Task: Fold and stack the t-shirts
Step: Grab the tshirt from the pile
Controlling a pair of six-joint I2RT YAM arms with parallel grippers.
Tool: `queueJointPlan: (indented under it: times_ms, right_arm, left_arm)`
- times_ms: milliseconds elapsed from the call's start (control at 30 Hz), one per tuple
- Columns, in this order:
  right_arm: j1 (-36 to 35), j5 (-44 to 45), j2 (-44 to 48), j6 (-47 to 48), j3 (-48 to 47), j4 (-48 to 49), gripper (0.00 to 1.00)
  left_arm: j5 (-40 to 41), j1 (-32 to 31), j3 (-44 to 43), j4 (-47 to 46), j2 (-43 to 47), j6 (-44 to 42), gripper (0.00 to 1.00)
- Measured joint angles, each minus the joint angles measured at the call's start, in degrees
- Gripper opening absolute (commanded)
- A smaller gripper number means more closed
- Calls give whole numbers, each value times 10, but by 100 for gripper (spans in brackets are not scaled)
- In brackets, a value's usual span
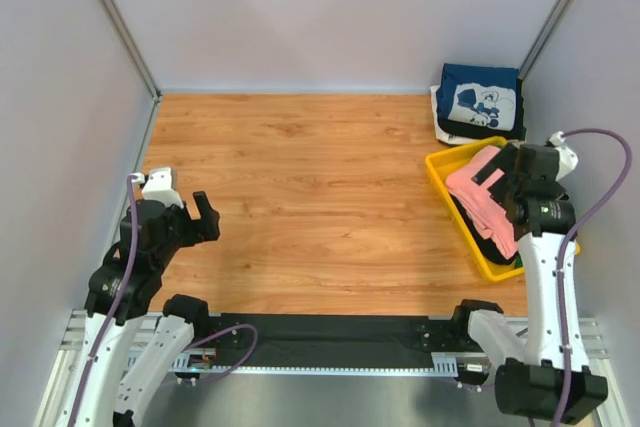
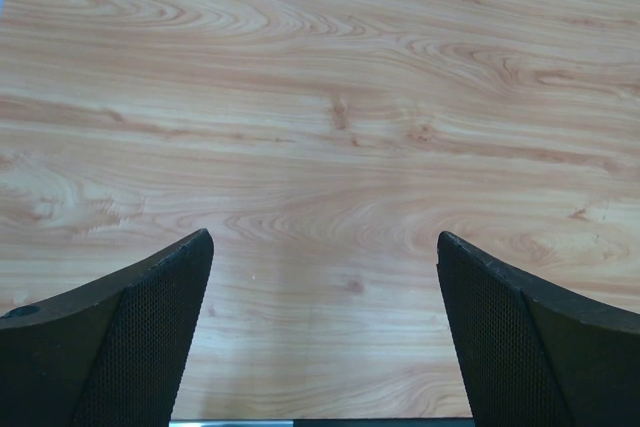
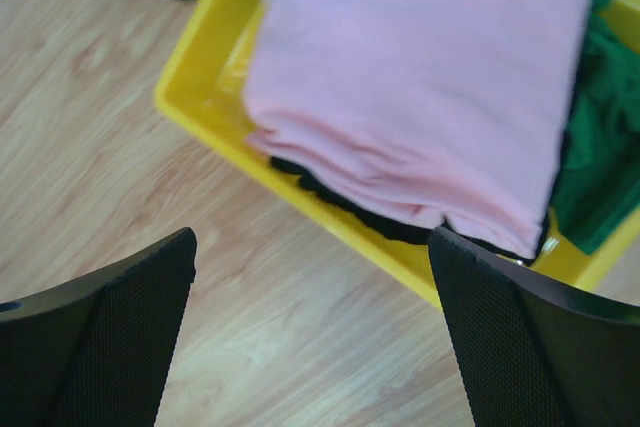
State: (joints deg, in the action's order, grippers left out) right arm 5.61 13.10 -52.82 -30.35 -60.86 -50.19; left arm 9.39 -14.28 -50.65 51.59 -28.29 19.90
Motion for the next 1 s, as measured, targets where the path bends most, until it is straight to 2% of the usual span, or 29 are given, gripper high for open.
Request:
queueJointPlan:
  times_ms: [200, 300, 600, 700, 900, 933, 1000]
  right_arm:
    - [214, -63, -47, 0, 57, 16, 98]
    - [240, -68, -64, 1, 60, 18, 98]
    - [257, -87, -144, 11, 60, 62, 95]
    - [265, -87, -171, 15, 60, 75, 90]
    - [270, -102, -221, 20, 60, 111, 59]
    - [270, -105, -230, 21, 60, 115, 48]
    - [271, -107, -243, 24, 60, 120, 36]
  left_arm:
    - [4, 0, 0, 0, 4, 1, 100]
    - [3, 0, 0, -1, 4, 1, 100]
    - [-5, 0, 0, -4, -3, 2, 99]
    - [-5, 0, 0, -5, -7, 2, 99]
    - [-5, 0, 0, -5, -11, 2, 99]
    - [-5, 0, 0, -5, -13, 2, 99]
    - [-5, 0, 0, -4, -18, 2, 99]
